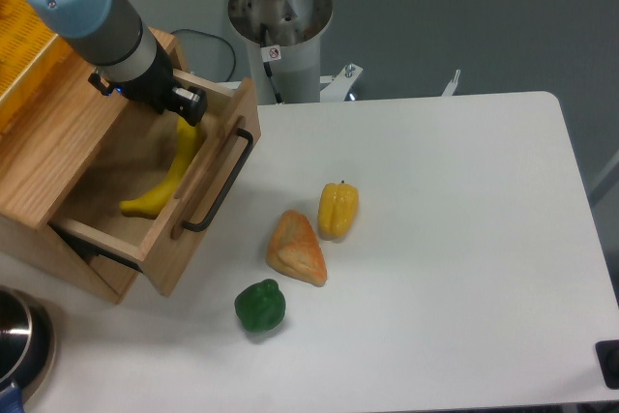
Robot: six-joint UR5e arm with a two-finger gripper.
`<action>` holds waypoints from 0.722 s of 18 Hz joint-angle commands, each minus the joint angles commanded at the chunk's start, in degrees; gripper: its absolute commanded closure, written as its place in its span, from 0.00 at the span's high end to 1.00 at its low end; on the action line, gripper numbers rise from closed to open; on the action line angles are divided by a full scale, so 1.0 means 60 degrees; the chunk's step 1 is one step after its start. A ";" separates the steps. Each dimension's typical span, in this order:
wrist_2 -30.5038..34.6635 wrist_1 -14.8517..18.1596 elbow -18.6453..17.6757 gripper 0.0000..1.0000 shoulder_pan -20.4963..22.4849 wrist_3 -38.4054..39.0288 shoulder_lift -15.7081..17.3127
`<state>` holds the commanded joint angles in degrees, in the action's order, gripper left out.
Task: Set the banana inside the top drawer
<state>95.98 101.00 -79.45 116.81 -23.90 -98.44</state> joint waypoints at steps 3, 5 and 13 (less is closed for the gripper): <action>0.0000 -0.0250 0.0000 1.00 0.0058 -0.0089 0.0074; 0.0000 -0.0397 0.0000 1.00 0.0132 -0.0147 0.0088; -0.0365 -0.0485 0.0000 1.00 0.1096 -0.1096 0.0381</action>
<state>93.79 98.09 -79.45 123.38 -30.48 -96.15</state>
